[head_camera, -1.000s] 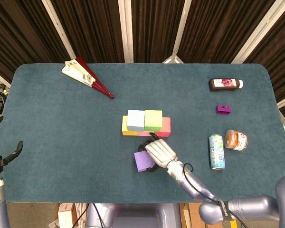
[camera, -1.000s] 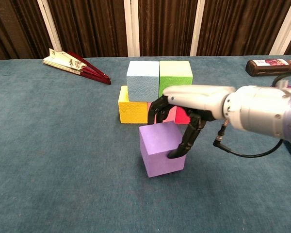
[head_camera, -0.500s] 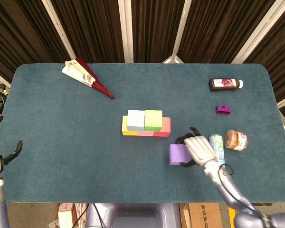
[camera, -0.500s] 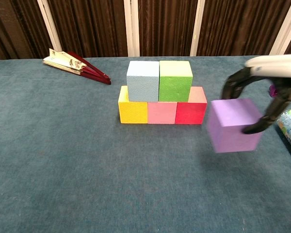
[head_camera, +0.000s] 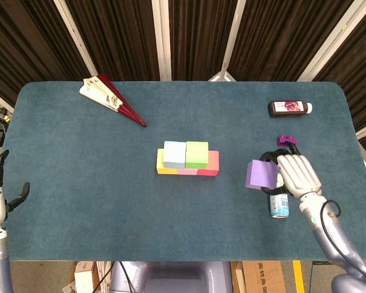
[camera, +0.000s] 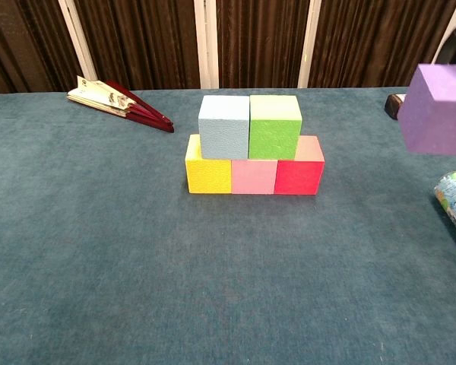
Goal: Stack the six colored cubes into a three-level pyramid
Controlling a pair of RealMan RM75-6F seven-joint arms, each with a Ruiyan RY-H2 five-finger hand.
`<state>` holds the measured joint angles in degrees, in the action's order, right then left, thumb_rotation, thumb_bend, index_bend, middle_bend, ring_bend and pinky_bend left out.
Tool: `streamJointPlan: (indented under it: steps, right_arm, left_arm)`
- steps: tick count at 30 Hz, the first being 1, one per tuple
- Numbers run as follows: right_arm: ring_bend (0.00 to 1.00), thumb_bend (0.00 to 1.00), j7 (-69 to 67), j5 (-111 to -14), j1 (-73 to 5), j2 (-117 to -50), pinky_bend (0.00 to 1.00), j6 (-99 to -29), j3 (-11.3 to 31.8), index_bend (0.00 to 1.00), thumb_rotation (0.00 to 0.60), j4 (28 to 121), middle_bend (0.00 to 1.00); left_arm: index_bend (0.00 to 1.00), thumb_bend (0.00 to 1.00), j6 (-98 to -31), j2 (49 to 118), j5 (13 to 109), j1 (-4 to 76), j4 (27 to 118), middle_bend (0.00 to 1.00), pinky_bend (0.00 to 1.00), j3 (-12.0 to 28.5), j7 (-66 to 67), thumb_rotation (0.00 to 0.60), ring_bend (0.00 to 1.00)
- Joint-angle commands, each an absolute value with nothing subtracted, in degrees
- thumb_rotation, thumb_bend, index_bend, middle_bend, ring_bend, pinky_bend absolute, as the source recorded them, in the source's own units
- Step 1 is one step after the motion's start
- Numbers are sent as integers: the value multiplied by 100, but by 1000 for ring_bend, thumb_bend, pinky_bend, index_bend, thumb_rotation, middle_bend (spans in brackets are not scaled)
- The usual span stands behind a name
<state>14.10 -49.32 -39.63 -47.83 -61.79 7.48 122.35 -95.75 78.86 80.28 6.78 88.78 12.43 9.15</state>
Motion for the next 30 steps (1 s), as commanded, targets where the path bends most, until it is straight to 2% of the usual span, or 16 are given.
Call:
streamJointPlan:
  steps: [1, 5, 11, 19, 24, 30]
  right_arm:
    - [251, 251, 1917, -3992, -4668, -4452, 0, -5685, 1186, 441, 600, 12279, 446]
    - [251, 252, 2483, -2790, -5535, -4342, 0, -5338, 1538, 441, 600, 12165, 446]
    - [251, 252, 3172, -1121, -6761, -4372, 0, -4973, 1784, 441, 600, 11958, 446]
    - [251, 252, 3704, 295, -7974, -4693, 0, -4746, 1918, 441, 600, 11688, 446]
    - [251, 252, 3780, 720, -8466, -5014, 0, -4585, 1967, 441, 600, 11399, 446]
    - [251, 251, 3624, 589, -8660, -5504, 0, -4702, 1963, 441, 600, 11104, 446]
  left_arm:
    - [113, 360, -9509, 7864, 7947, 697, 8865, 0, 0, 1272, 991, 600, 0]
    - [105, 360, -9344, 7813, 7730, 728, 8849, 0, 0, 1324, 1142, 600, 0]
    - [104, 359, -8947, 7764, 7335, 827, 8834, 0, 0, 1368, 1430, 600, 0]
    - [99, 359, -8525, 7768, 6938, 1001, 8726, 0, 0, 1465, 1567, 600, 0]
    - [92, 359, -8475, 7772, 6839, 1017, 8700, 0, 0, 1479, 1557, 600, 0]
    - [76, 359, -8332, 7724, 6718, 1056, 8729, 0, 0, 1464, 1597, 600, 0]
